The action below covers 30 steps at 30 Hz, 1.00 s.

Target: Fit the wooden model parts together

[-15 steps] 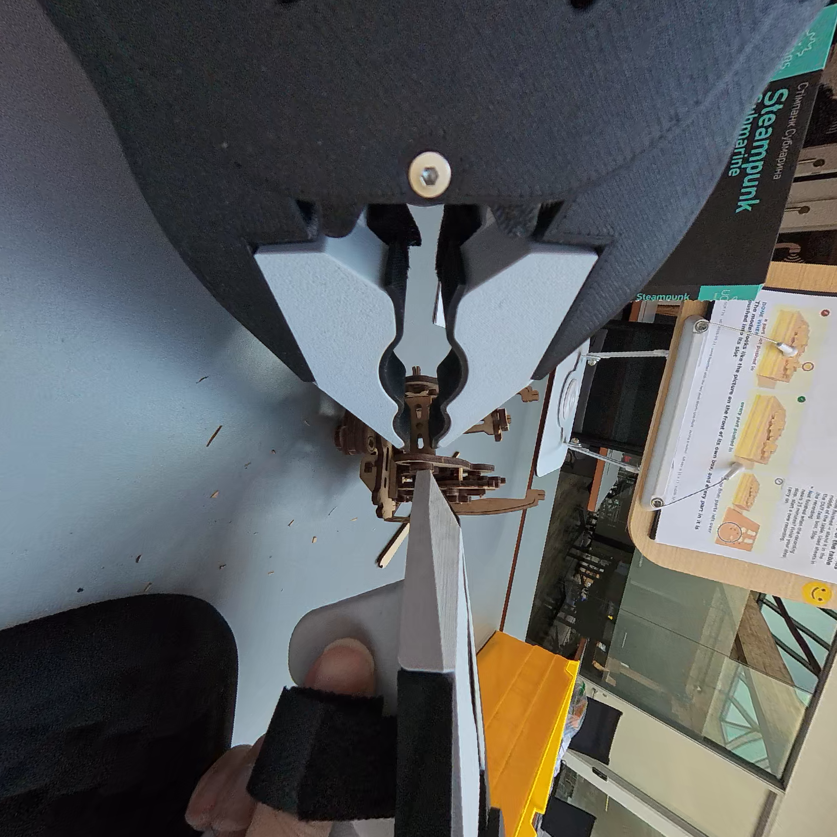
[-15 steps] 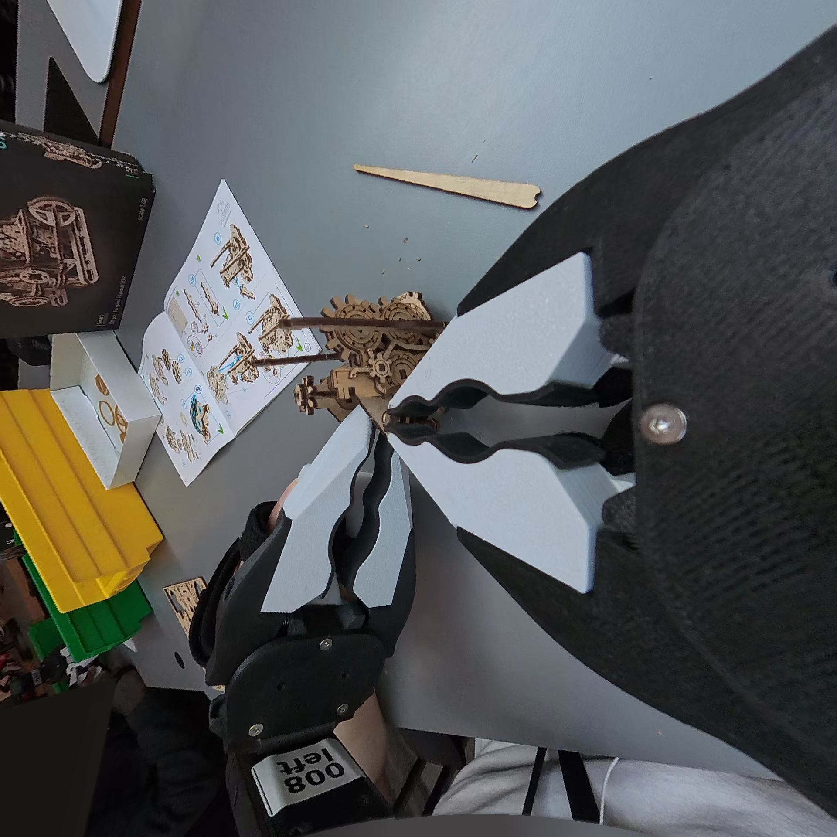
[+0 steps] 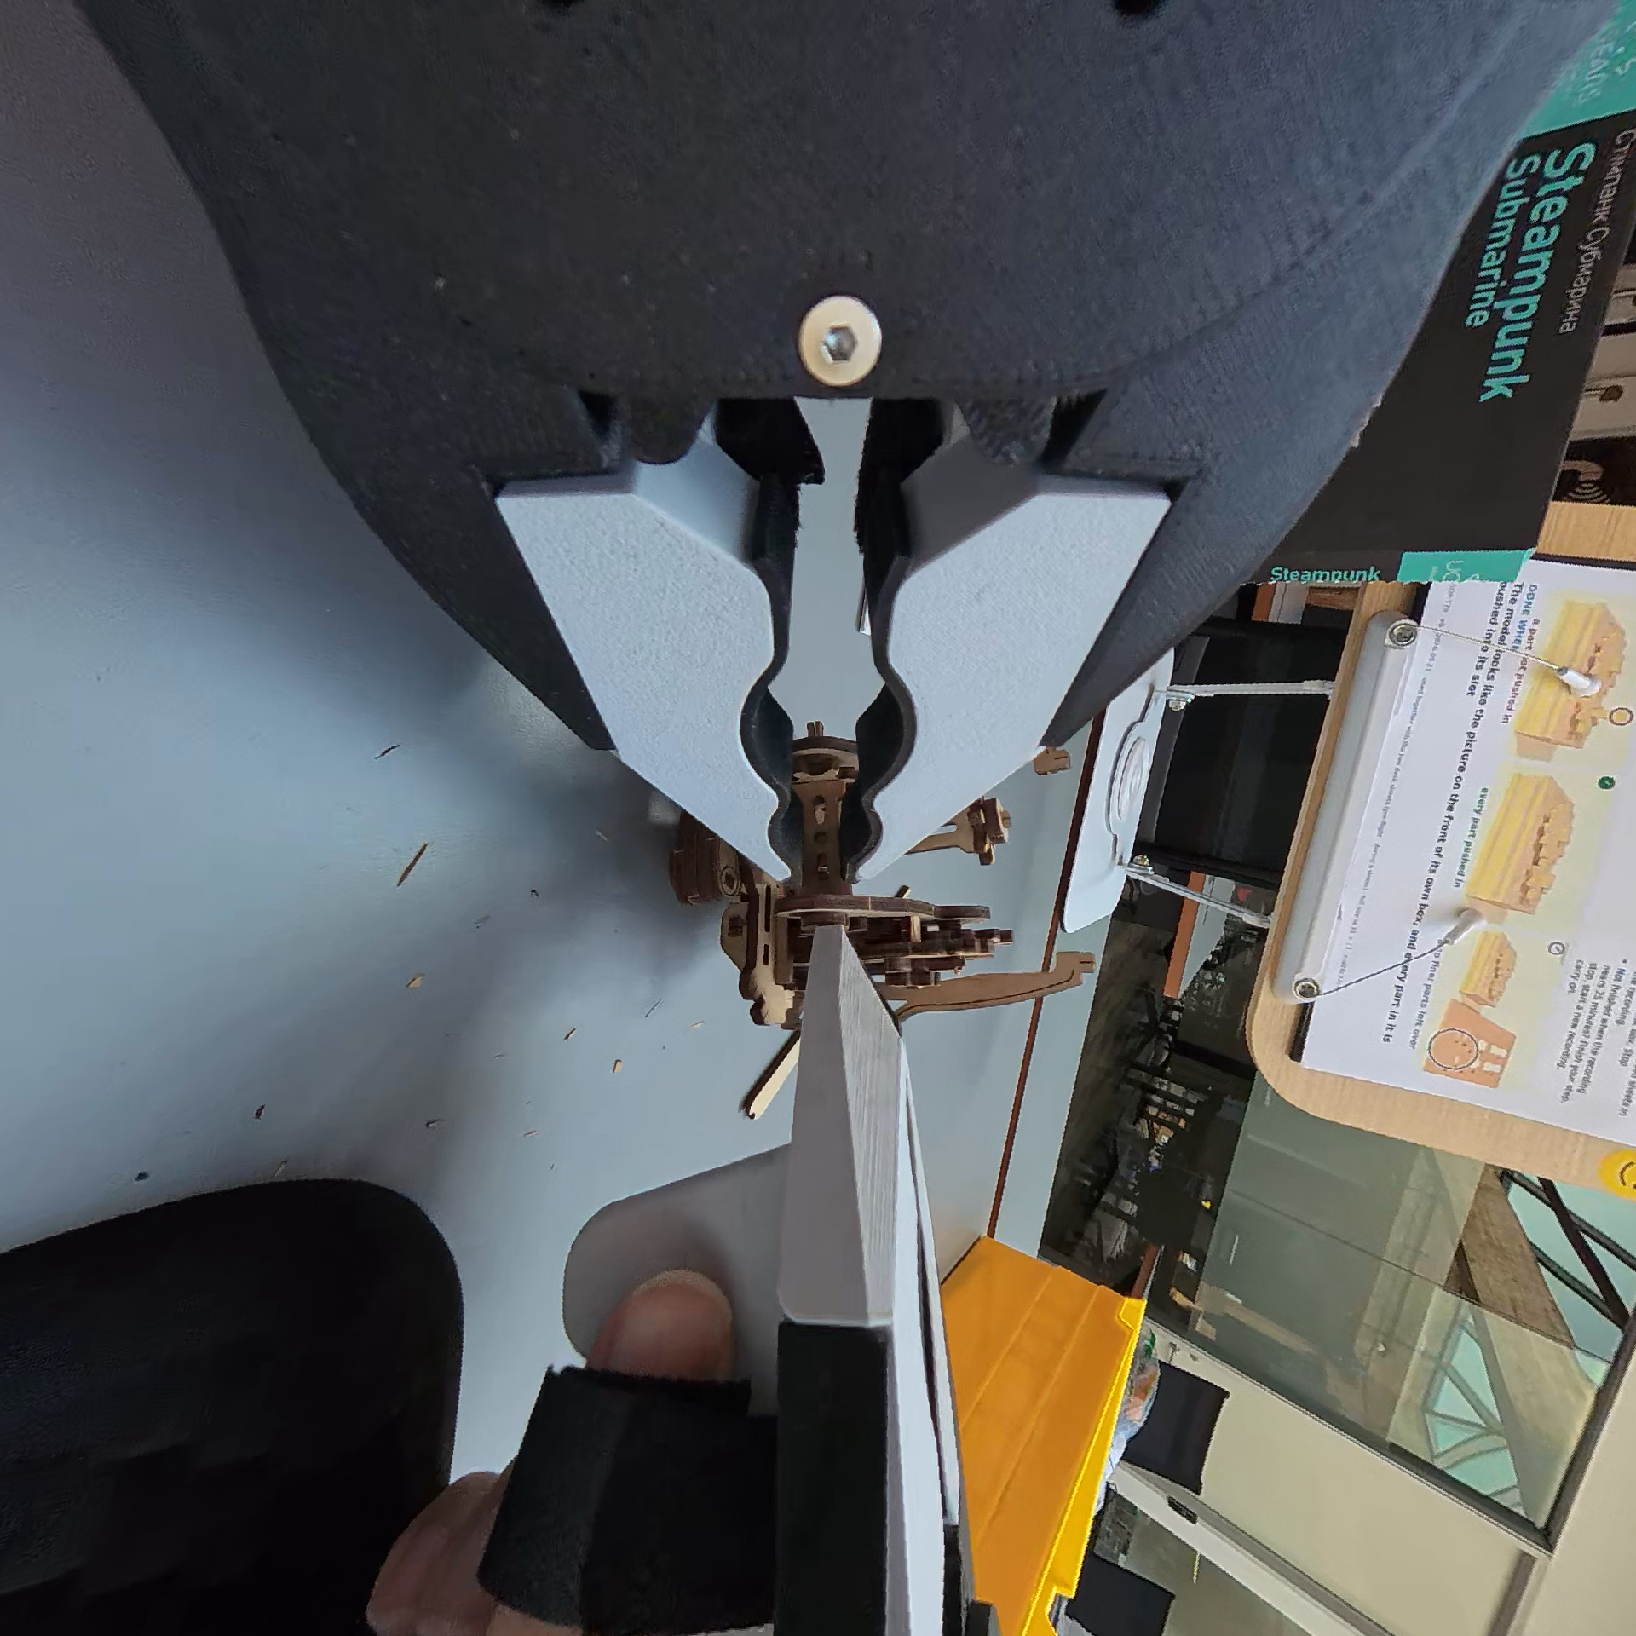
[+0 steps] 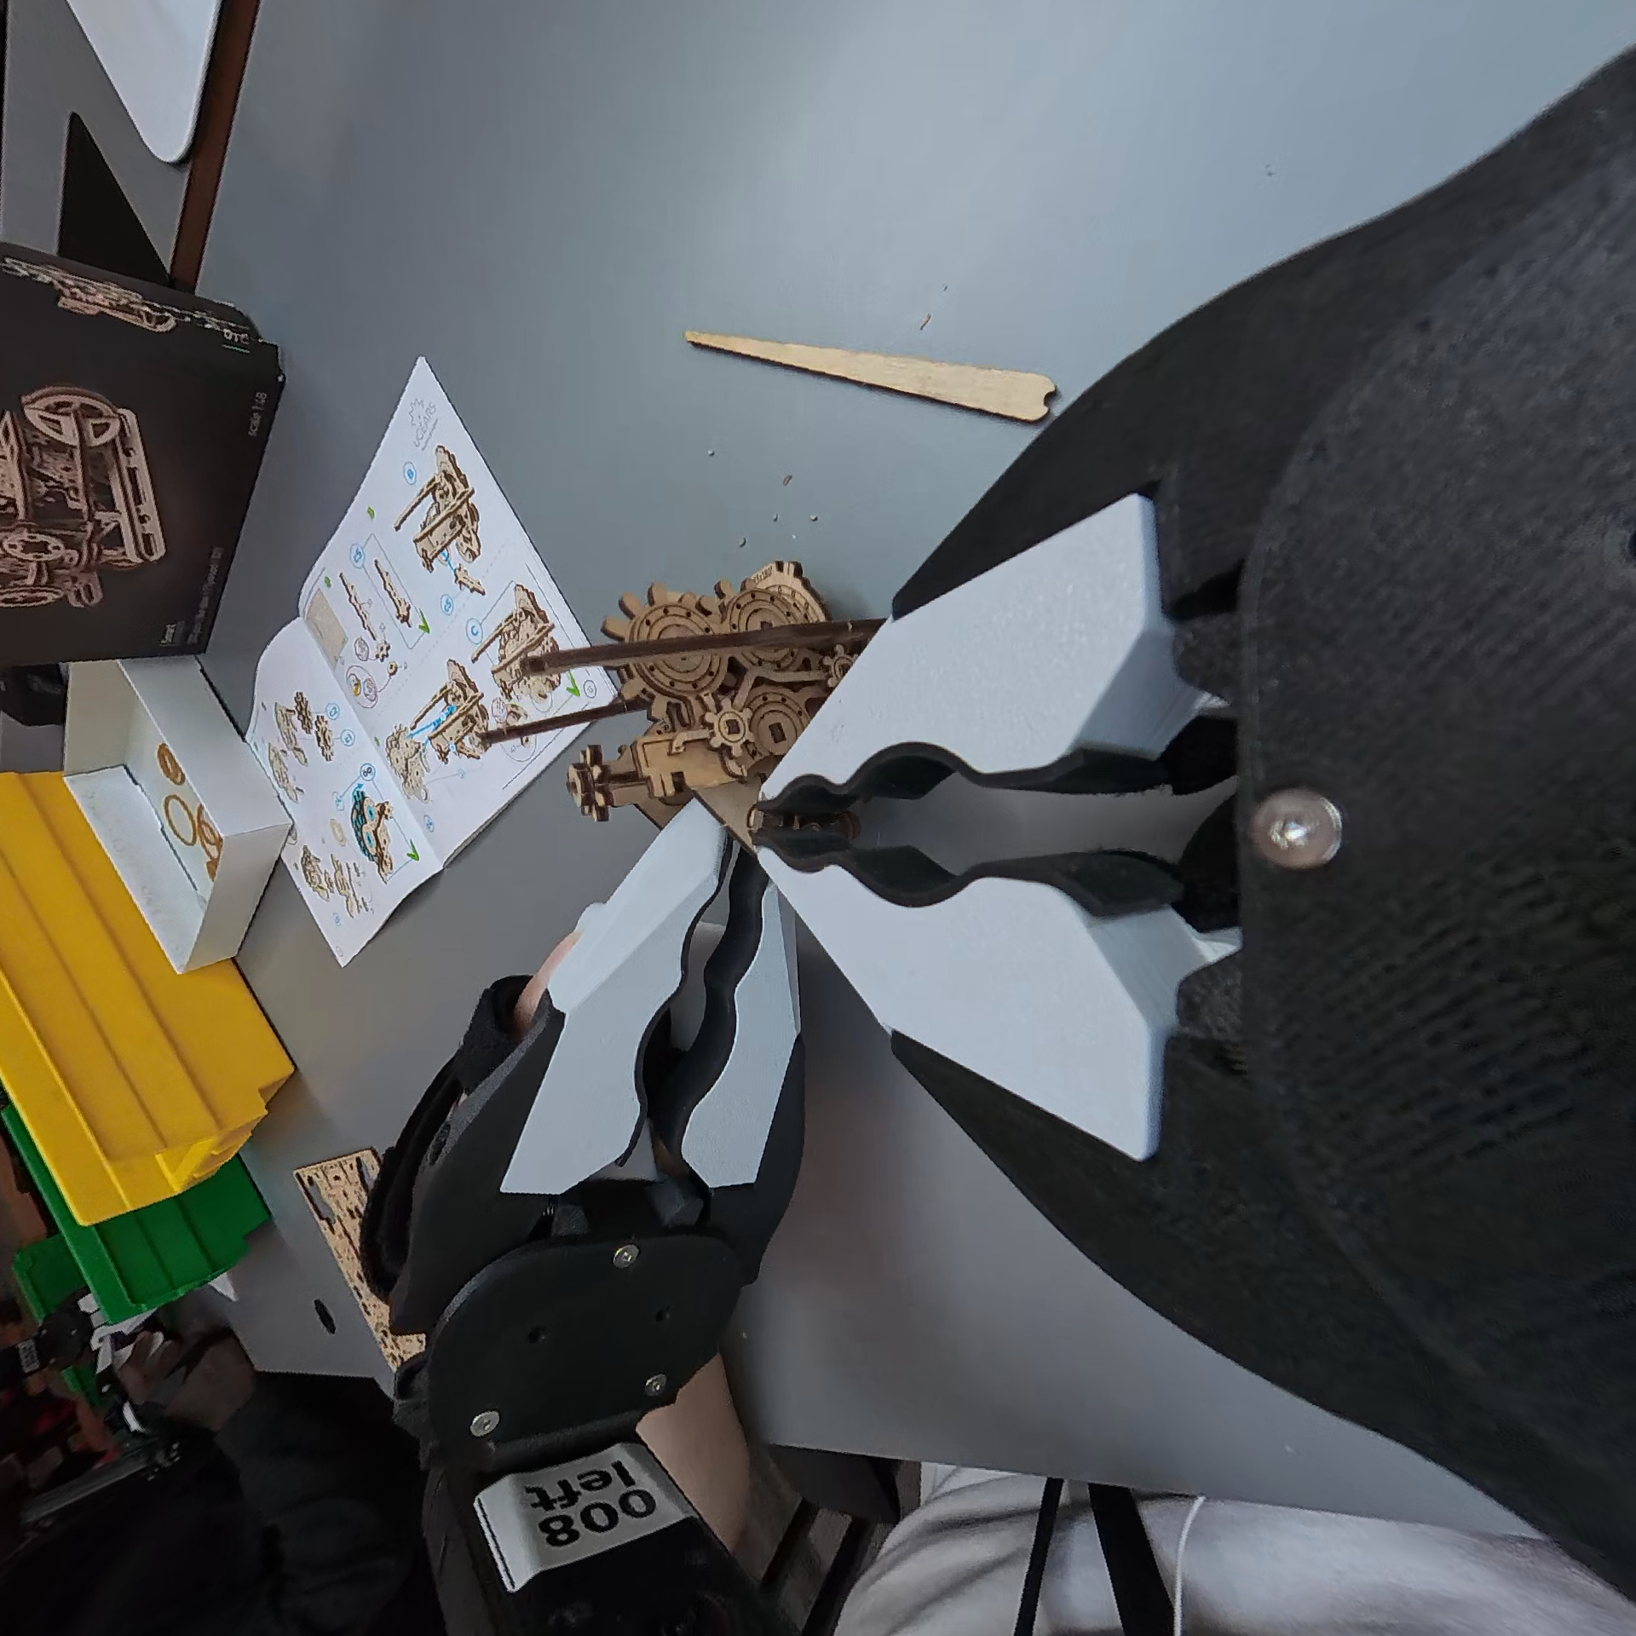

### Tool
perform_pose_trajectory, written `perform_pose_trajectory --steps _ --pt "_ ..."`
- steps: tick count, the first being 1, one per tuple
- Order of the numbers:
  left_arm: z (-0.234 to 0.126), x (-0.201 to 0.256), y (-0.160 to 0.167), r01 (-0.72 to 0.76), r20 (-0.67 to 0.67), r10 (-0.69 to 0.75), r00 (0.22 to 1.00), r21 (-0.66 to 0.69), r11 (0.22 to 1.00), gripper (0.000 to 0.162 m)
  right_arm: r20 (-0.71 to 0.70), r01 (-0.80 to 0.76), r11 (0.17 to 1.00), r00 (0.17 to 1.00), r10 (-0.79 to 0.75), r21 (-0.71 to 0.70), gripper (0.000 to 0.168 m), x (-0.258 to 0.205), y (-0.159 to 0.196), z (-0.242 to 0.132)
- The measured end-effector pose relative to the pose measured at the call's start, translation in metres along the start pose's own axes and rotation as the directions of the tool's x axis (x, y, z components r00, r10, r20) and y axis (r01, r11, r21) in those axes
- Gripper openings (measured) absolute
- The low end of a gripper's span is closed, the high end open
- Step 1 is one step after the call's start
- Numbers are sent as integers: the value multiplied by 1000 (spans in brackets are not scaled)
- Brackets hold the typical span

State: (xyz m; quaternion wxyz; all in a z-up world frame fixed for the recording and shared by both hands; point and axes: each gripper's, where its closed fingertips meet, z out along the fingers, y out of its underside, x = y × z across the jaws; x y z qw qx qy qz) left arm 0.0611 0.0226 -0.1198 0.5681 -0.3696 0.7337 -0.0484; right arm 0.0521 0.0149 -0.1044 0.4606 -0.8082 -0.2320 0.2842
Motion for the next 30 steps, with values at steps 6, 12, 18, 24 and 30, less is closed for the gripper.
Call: perform_pose_trajectory --steps 6,12,18,24,30 --pt "-2 0 -2 6 2 -6 1000 50 999 5 57 99 995 993 -99 -10 12 -6 2 -3" --pt "-3 -2 -3 -1 19 -1 1000 57 998 5 8 169 986 986 -169 -5 4 -3 1 -5" --pt "-4 -1 -6 -4 22 2 1000 66 998 5 17 159 987 987 -159 3 4 -4 0 -4" --pt "-7 -2 -9 6 24 -8 1000 66 998 4 45 115 993 992 -116 31 4 -7 -2 -6" --pt "-8 0 -11 -16 25 14 1000 53 998 4 43 124 992 991 -124 18 3 -8 0 -5"
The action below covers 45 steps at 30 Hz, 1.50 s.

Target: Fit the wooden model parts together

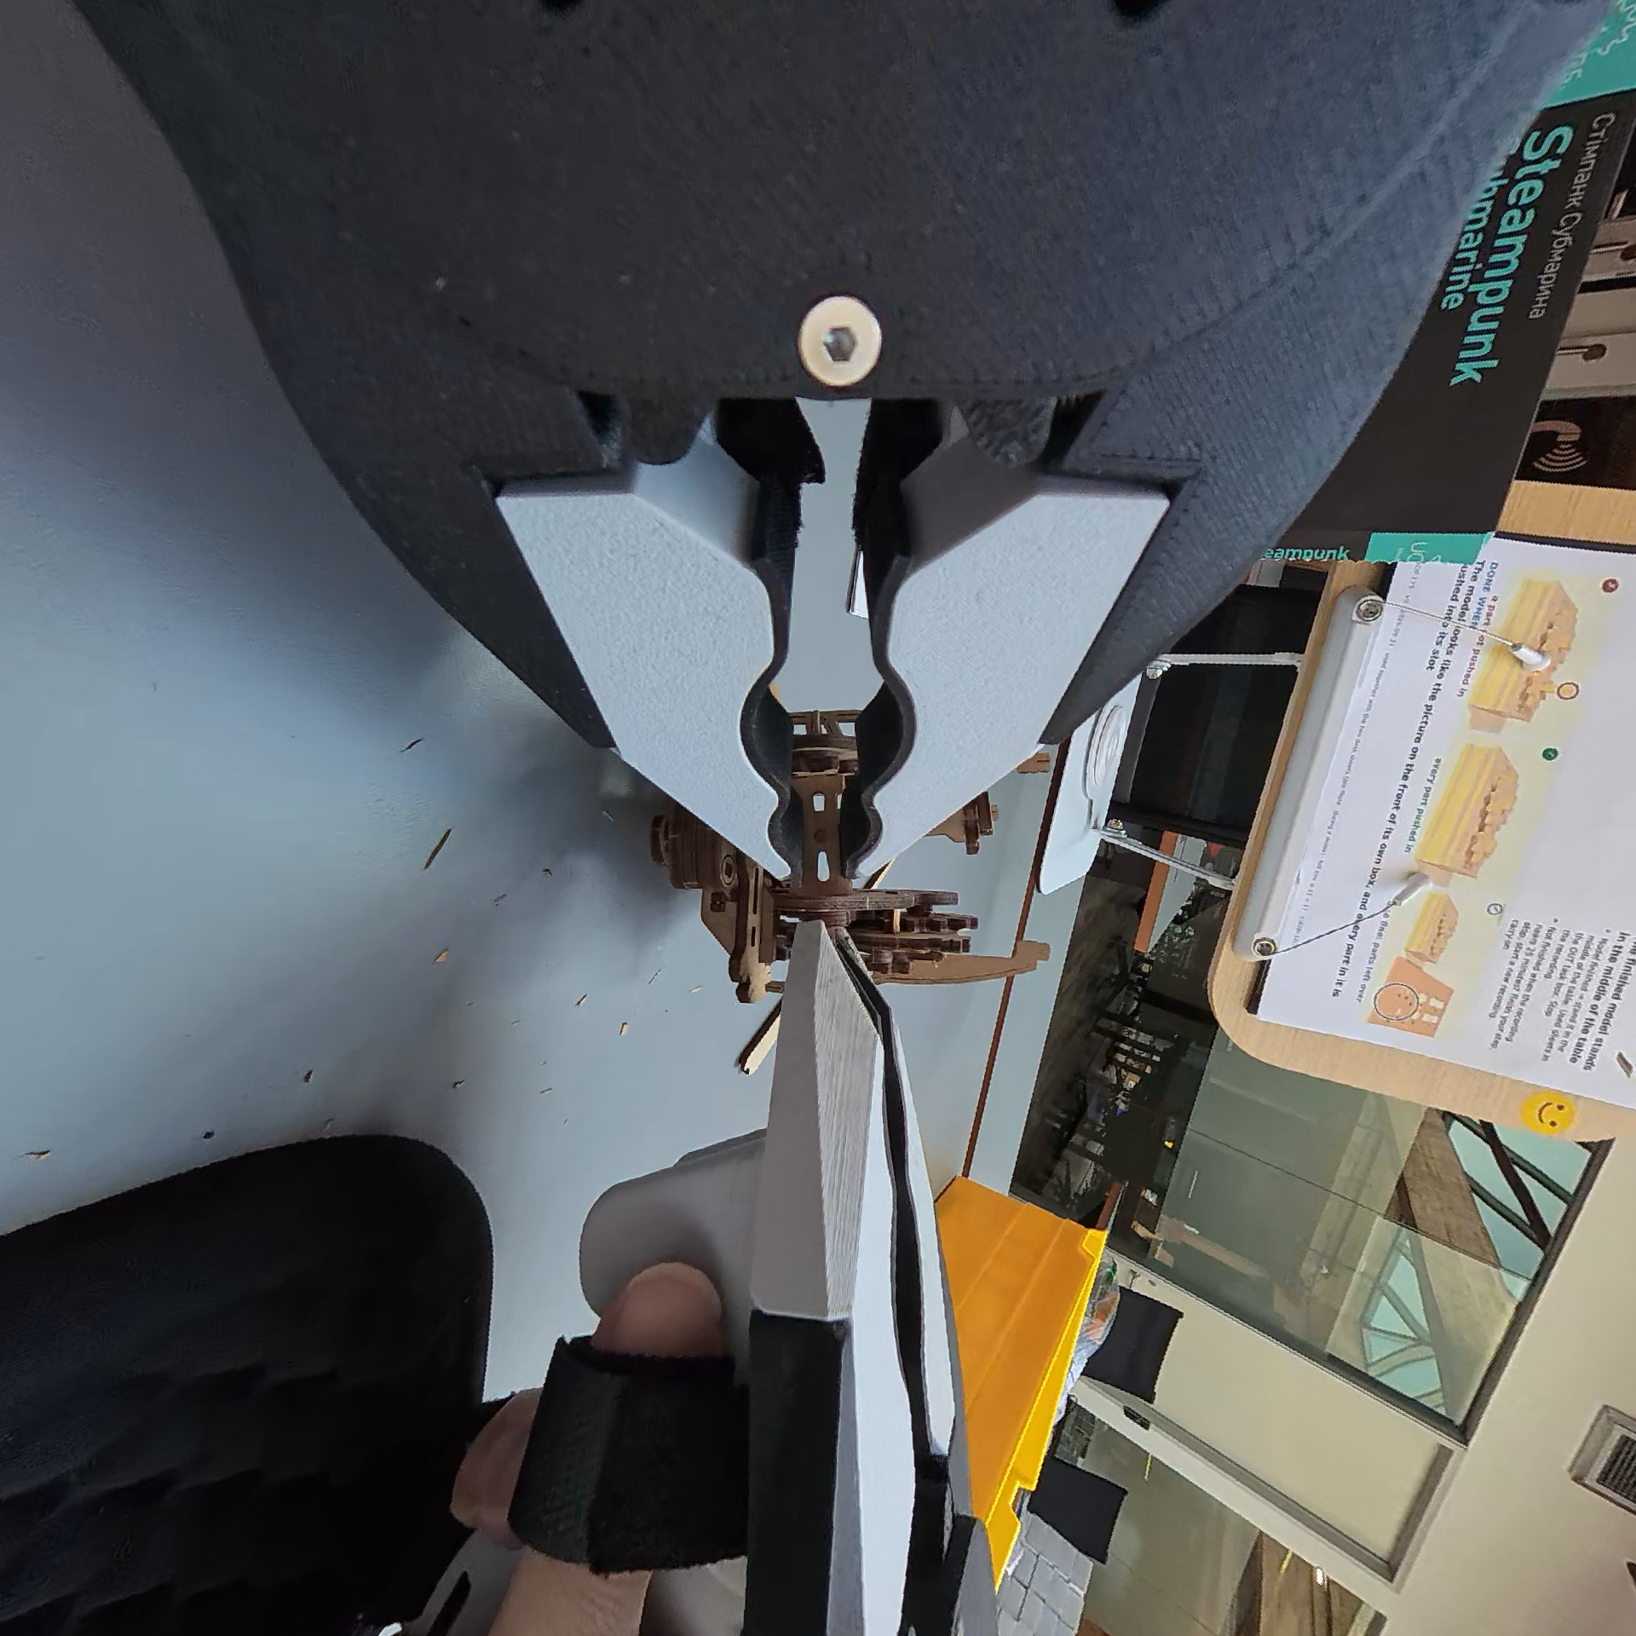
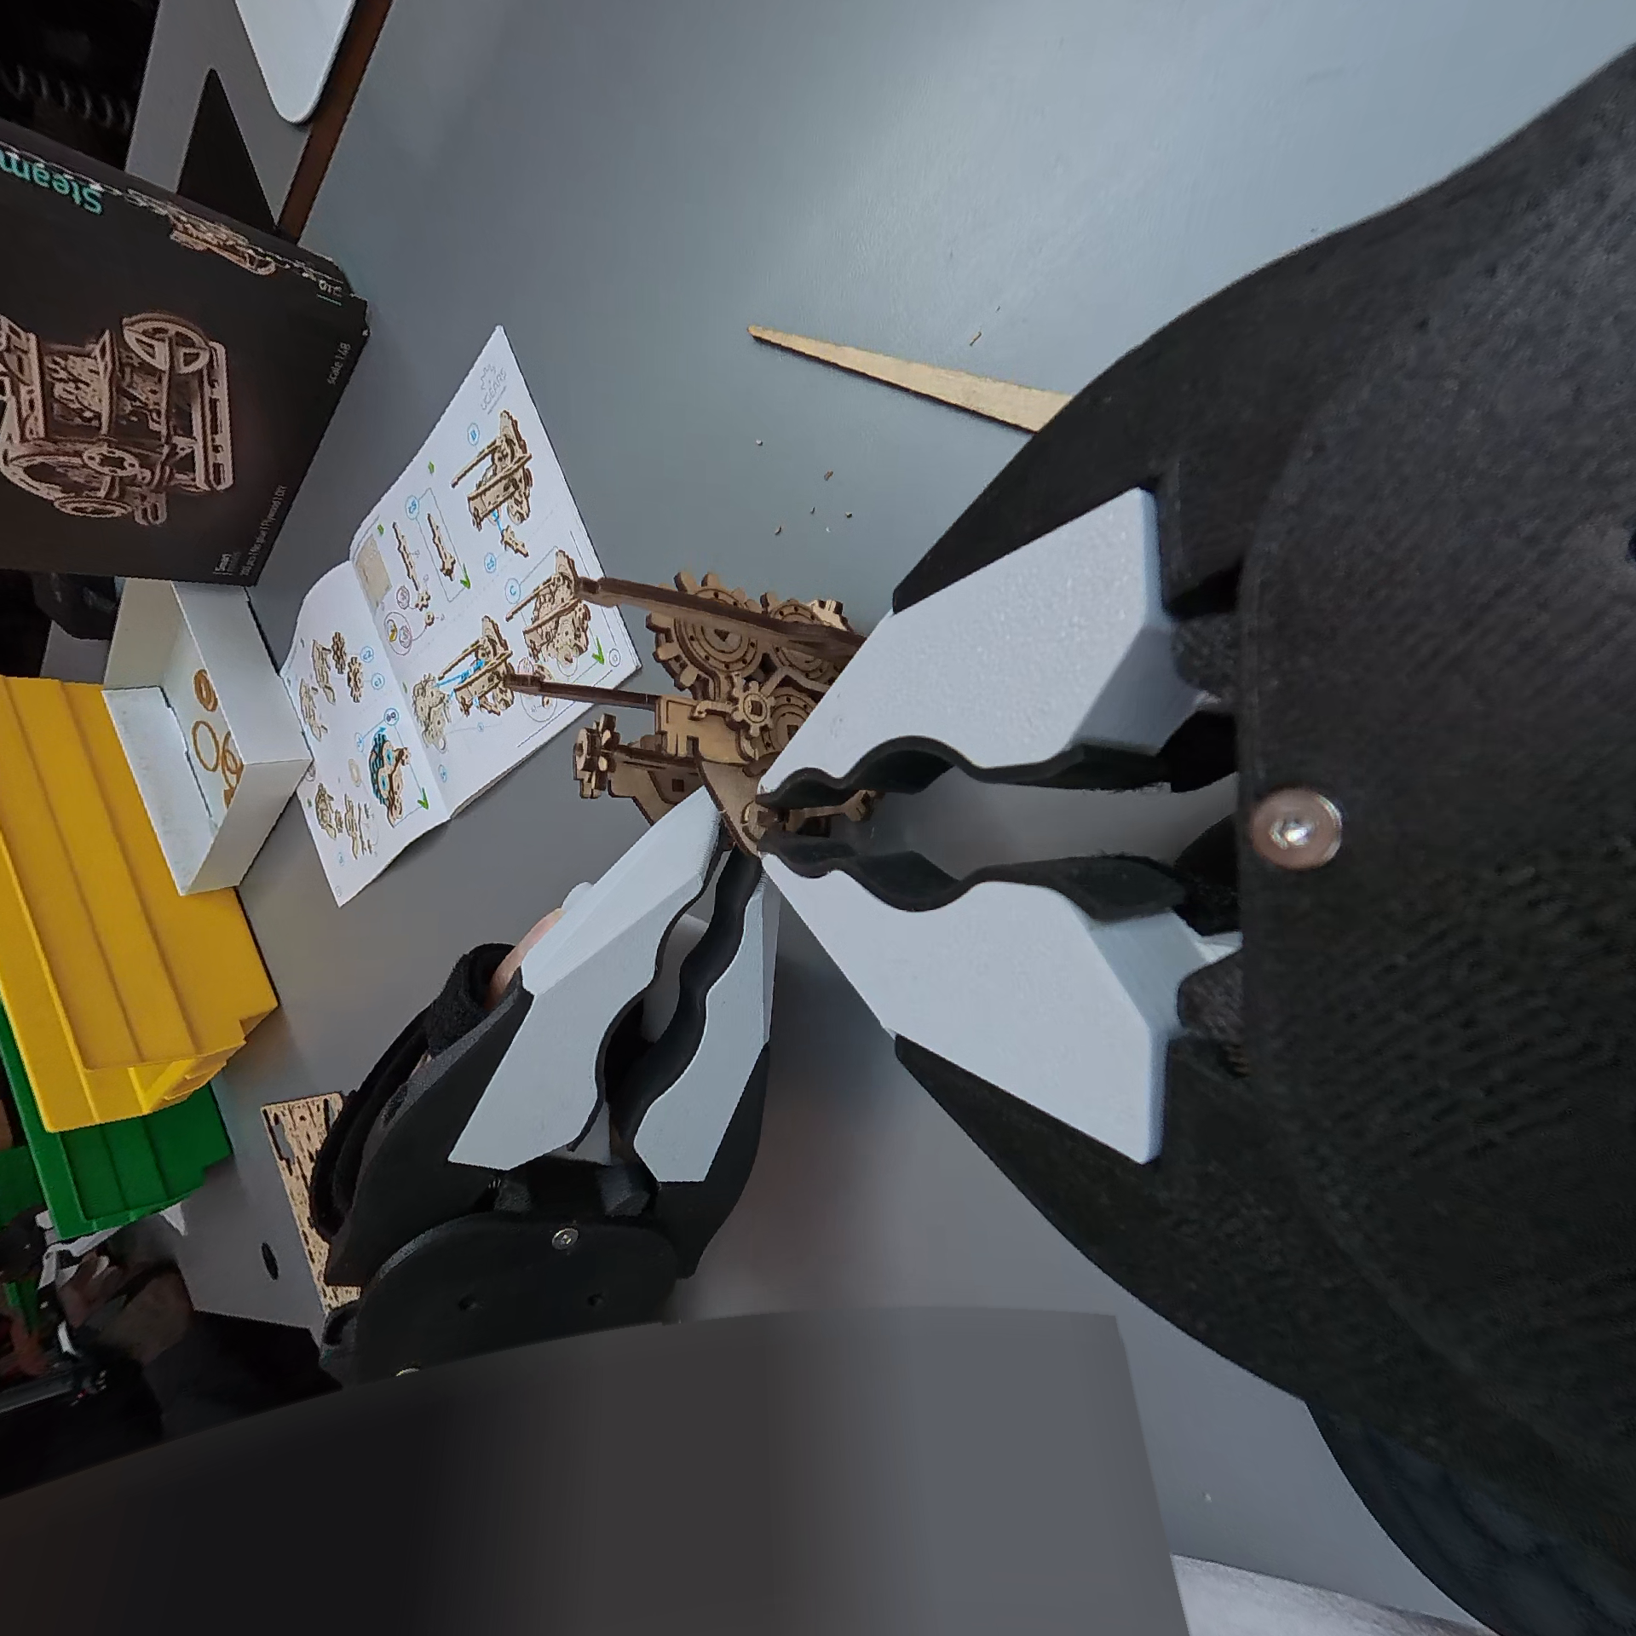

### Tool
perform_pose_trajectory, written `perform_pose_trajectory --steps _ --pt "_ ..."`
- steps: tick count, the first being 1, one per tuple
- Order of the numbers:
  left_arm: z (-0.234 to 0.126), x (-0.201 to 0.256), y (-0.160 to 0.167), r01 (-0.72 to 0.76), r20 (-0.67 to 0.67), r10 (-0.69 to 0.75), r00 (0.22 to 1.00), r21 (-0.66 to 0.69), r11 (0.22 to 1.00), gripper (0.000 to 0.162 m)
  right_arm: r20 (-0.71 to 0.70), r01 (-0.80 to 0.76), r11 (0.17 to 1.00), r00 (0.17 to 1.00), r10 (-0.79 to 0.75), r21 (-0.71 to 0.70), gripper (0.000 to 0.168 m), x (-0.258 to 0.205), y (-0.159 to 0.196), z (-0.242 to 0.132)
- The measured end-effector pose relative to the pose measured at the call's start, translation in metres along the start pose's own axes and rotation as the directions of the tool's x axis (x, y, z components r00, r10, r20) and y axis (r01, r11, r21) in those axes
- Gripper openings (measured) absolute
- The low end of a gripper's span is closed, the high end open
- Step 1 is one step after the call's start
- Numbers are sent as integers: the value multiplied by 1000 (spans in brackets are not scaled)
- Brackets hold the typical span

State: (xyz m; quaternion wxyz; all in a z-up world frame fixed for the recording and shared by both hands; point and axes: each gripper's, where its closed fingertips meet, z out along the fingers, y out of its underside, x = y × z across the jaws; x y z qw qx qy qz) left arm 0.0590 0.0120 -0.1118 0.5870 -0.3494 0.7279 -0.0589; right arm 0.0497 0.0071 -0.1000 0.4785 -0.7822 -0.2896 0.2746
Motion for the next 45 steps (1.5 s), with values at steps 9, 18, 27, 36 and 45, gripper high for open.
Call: perform_pose_trajectory --steps 9,18,27,36,45 --pt "-1 -1 -3 5 4 -5 1000 5 1000 4 25 -36 999 999 35 13 3 -1 -1 -1" --pt "-1 3 -8 90 -53 -87 995 69 993 5 133 -86 996 987 87 -13 3 -5 0 -8" --pt "-1 3 -9 66 -38 -64 997 50 997 5 145 -113 994 983 112 -3 3 -4 0 -8" --pt "-4 0 -7 66 -30 -65 997 15 998 3 73 -55 998 996 54 15 2 -6 -3 -4" --pt "-3 -3 -3 71 -18 -71 997 -5 997 3 8 -34 999 999 34 32 2 -3 -4 -1"
